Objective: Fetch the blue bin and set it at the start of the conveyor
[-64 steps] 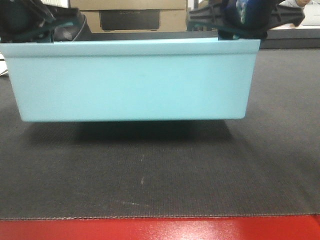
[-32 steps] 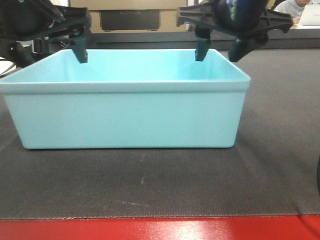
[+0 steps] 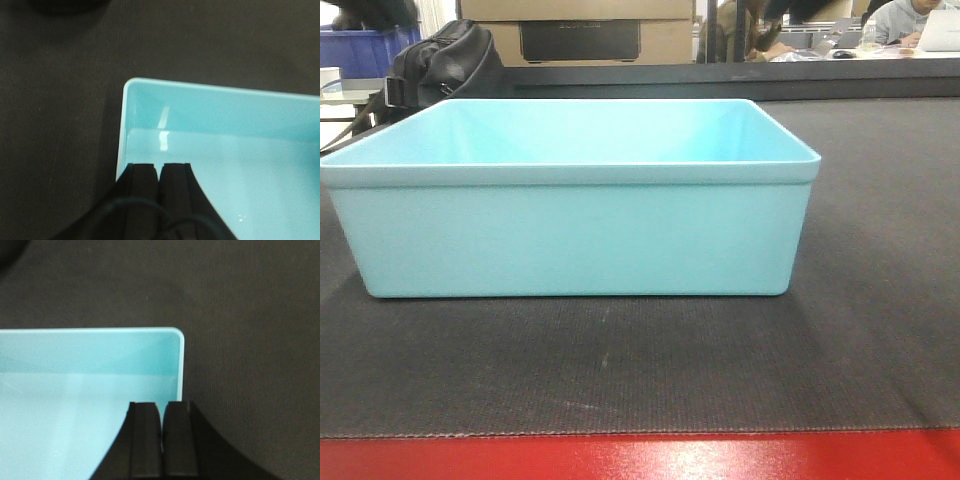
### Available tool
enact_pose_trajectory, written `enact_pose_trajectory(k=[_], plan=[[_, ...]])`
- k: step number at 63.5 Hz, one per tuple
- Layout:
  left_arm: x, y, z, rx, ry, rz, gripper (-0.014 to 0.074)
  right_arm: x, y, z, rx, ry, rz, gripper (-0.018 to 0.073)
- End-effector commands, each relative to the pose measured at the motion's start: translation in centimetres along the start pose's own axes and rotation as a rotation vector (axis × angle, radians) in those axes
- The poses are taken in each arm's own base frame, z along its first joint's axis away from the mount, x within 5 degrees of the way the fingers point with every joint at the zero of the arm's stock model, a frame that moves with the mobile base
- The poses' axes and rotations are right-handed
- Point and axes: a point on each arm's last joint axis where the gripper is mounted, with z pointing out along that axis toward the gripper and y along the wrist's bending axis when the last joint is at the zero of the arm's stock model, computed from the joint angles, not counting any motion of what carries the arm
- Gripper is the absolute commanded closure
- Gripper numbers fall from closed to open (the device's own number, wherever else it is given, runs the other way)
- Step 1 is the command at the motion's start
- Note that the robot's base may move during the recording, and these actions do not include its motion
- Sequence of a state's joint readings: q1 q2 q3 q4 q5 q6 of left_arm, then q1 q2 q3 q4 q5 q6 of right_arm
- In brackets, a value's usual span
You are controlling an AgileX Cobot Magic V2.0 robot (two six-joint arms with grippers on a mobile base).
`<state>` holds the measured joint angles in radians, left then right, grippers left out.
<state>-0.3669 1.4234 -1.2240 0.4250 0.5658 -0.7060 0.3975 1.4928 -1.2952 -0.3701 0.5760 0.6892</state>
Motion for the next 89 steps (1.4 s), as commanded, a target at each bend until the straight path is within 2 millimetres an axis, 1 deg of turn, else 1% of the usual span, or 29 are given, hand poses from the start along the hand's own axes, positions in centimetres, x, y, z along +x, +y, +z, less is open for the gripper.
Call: enact_pose_trajectory(k=[1,6,10,14,18,23,28,30,38,39,44,48,56,62,70,77,89], plan=[[-0.7,-0.1,-1.8,0.031,-0.042,-0.02,0.0707,-0.9,-0.3,-1.9,-0.012,-0.058,-0.062,0.0724],[-0.5,-0.2,-2.4,0.067,-0.057,0.016,0.0707,-0.2,-0.6,-2.5,-0.027,-0.074,-0.102,0.0725],[0.1,-0.5,-3.1,0.155,-0.104,0.049,0.0707,0.8,-0.7,-3.0,-0.084,-0.132,-0.118,0.0725],[0.9,-0.7,-3.5,0.23,-0.152,0.046,0.0707,1.6,-0.7,-3.6,-0.147,-0.205,-0.134,0.0725],[2.0,-0.4,-4.3,0.279,-0.199,0.023,0.0707,2.8,-1.0,-4.4,-0.2,-0.263,-0.152,0.0725],[3.7,0.3,-5.2,0.308,-0.246,0.005,0.0707,4.2,-1.4,-5.5,-0.241,-0.312,-0.176,0.0725],[5.8,1.3,-6.5,0.328,-0.288,0.001,0.0707,5.6,-2.1,-6.8,-0.266,-0.343,-0.184,0.0725],[6.9,1.9,-7.1,0.33,-0.293,0.001,0.0707,6.2,-2.4,-7.4,-0.277,-0.356,-0.184,0.0725],[9.3,3.3,-9.6,0.338,-0.322,-0.003,0.0707,8.1,-3.4,-9.1,-0.289,-0.378,-0.182,0.0725],[9.7,3.6,-10.1,0.342,-0.334,-0.004,0.0707,8.5,-3.6,-9.4,-0.29,-0.383,-0.182,0.0725],[10.7,4.4,-11.7,0.35,-0.365,-0.009,0.0707,9.3,-4.2,-10.7,-0.298,-0.409,-0.173,0.0725],[11.0,4.8,-13.1,0.363,-0.409,-0.015,0.0707,9.5,-4.5,-11.9,-0.312,-0.446,-0.15,0.0725],[10.9,5.6,-16.2,0.406,-0.543,-0.031,0.0707,9.3,-5.0,-14.7,-0.337,-0.544,-0.137,0.0725],[11.0,6.0,-17.6,0.423,-0.605,-0.034,0.0707,9.3,-5.4,-16.5,-0.353,-0.606,-0.13,0.0725],[11.2,6.3,-18.6,0.435,-0.644,-0.039,0.0707,9.4,-5.8,-18.3,-0.369,-0.67,-0.121,0.0725],[11.2,6.3,-18.9,0.441,-0.661,-0.041,0.0707,9.5,-6.1,-19.2,-0.378,-0.704,-0.117,0.0725],[11.1,6.3,-18.9,0.442,-0.663,-0.041,0.0707,9.6,-6.1,-19.4,-0.38,-0.712,-0.116,0.0725]])
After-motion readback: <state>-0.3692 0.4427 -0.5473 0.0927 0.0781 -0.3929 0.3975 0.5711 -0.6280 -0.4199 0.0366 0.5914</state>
